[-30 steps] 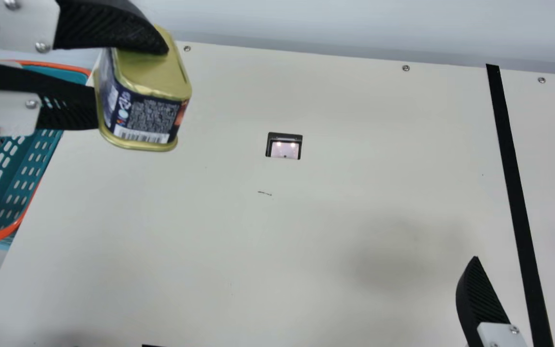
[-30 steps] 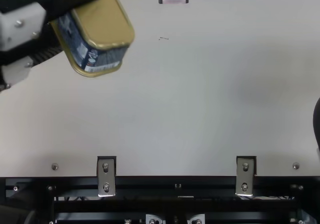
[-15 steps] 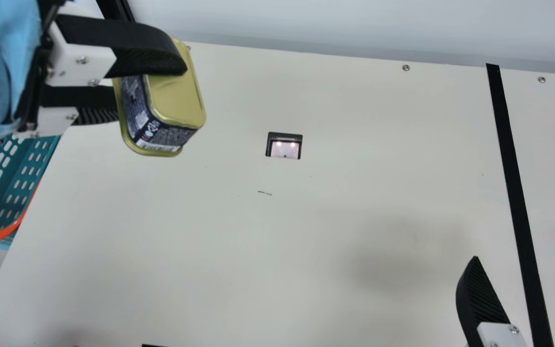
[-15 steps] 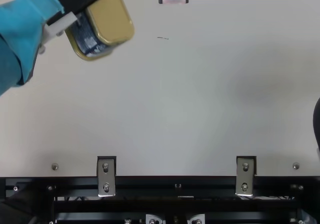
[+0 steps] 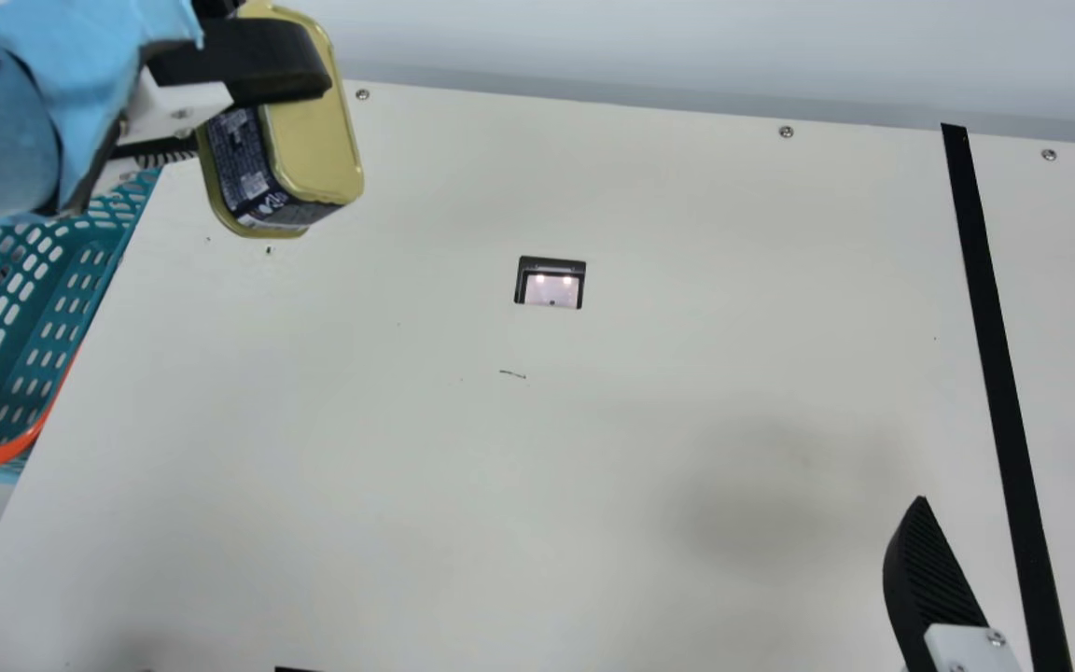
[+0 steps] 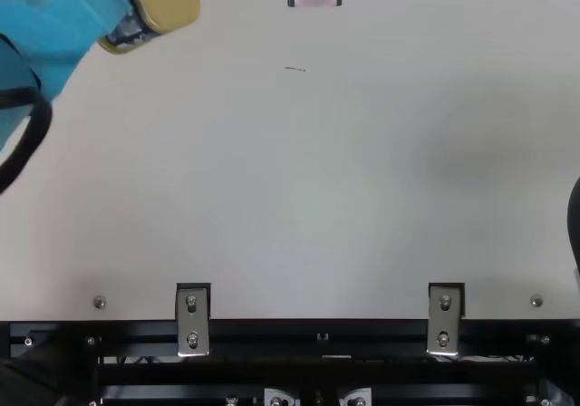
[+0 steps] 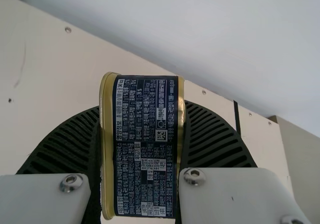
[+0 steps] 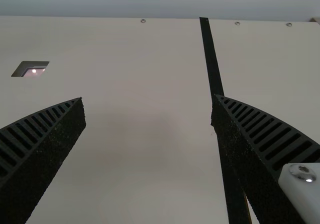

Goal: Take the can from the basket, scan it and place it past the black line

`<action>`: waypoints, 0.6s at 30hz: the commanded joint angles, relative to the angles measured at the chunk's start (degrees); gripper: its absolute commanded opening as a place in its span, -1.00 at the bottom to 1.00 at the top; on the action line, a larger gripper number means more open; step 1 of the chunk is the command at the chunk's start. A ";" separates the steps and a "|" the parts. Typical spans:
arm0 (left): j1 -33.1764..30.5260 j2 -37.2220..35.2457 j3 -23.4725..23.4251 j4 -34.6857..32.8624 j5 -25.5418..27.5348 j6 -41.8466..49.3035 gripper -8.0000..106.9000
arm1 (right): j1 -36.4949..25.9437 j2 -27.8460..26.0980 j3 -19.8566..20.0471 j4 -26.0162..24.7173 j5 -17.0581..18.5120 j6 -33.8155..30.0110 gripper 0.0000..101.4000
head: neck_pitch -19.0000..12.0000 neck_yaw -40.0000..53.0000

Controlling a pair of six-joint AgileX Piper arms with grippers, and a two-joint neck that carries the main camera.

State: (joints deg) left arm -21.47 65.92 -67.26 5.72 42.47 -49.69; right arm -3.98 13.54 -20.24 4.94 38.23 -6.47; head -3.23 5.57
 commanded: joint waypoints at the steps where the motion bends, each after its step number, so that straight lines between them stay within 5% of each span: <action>1: -0.31 -0.05 0.61 2.12 -0.87 -0.39 -0.68 | 0.00 0.00 0.00 0.00 0.00 0.00 1.00 | -1.87 -0.30; 18: -2.39 -0.19 5.70 14.78 -7.85 -5.15 -0.68 | 0.00 0.00 0.00 -0.05 0.00 0.00 1.00 | -1.87 -0.30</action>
State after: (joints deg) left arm -23.76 65.65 -61.79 19.54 34.96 -54.33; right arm -3.98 13.54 -20.24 4.89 38.23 -6.47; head -3.52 5.87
